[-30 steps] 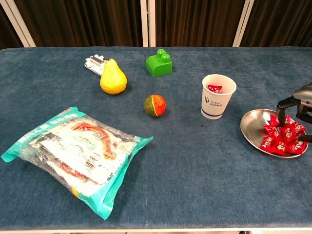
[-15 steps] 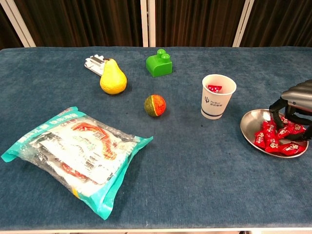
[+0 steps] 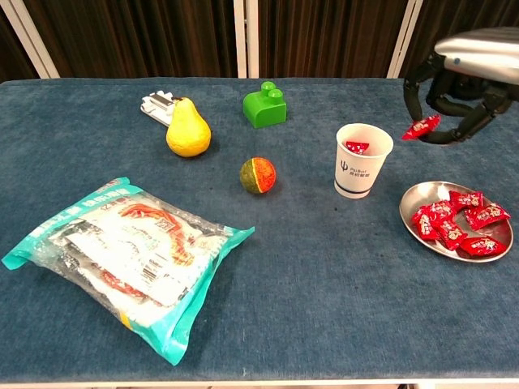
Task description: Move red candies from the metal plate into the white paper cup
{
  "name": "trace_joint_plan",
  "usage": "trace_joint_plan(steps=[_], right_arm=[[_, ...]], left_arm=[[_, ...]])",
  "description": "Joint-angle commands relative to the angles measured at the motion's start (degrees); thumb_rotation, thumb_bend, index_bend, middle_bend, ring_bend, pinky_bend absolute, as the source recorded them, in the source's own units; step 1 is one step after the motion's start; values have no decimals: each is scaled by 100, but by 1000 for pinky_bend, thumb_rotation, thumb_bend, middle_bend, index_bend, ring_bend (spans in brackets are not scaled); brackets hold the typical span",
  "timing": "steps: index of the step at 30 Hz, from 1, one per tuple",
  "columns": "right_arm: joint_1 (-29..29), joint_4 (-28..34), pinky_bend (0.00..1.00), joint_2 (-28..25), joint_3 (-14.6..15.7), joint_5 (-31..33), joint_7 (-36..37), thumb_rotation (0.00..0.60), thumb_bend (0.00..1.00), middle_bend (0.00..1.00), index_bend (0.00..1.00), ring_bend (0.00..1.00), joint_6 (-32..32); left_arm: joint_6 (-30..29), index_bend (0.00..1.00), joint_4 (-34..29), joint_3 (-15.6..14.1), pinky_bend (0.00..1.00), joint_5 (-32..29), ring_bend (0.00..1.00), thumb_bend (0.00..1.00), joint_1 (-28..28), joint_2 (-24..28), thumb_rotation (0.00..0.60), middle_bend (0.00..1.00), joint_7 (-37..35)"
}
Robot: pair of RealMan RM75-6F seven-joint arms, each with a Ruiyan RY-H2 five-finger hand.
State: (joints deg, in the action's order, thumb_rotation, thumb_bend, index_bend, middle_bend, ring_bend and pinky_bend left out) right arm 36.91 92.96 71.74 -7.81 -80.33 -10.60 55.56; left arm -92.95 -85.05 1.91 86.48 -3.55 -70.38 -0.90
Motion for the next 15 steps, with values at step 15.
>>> trace_joint_plan(steps=[15], right_arm=[[762, -598, 1000, 803, -319, 1012, -335, 600, 569, 921, 563, 1000, -803]], left_arm=[[46, 0, 3, 0, 0, -51, 0, 0, 1, 11, 600, 0, 13]])
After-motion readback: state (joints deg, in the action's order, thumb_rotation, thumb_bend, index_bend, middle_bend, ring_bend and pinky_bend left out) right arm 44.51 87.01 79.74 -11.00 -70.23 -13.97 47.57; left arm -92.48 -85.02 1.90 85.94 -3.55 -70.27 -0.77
